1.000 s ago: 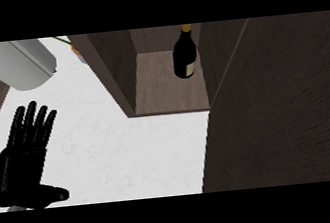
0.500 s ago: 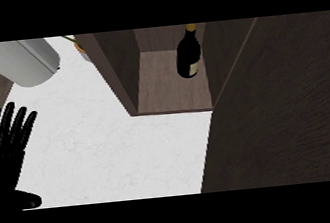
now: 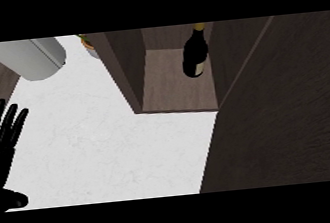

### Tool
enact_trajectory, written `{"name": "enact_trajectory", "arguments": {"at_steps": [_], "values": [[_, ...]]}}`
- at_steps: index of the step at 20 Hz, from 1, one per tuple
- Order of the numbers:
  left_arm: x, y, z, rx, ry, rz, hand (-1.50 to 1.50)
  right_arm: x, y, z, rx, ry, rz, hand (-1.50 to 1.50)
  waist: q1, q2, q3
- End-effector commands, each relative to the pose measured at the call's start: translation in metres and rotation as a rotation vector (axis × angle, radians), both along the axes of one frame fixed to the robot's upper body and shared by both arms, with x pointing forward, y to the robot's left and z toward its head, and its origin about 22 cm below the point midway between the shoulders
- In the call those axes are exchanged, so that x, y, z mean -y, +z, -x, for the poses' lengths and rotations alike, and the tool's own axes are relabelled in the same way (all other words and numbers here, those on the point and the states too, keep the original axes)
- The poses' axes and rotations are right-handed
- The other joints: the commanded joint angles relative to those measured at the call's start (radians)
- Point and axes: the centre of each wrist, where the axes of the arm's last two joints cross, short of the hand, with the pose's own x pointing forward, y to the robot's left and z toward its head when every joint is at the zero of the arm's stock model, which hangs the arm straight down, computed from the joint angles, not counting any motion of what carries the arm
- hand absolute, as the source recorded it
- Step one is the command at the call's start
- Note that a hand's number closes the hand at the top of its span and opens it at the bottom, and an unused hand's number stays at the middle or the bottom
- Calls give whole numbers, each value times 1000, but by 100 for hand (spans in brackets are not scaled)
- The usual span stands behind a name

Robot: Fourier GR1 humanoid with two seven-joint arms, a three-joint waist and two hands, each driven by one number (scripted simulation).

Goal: Pick up the wine, place it into the cabinet and close the cabinet

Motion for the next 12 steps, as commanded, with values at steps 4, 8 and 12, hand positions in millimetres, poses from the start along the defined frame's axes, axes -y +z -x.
{"name": "enact_trajectory", "arguments": {"at_steps": [4, 8, 12], "values": [[0, 4, -5, 2, -31, 9, -150, -38, 14, -7, -96, 121, -194, 150, 35, 7, -1], [-3, 4, -6, 1, -39, -5, -150, -69, 19, -37, -79, 114, -175, 150, 24, 1, 0], [-22, 5, -5, 1, 15, -16, -150, -117, 42, -76, -108, 91, -197, 150, 4, -1, 2]]}}
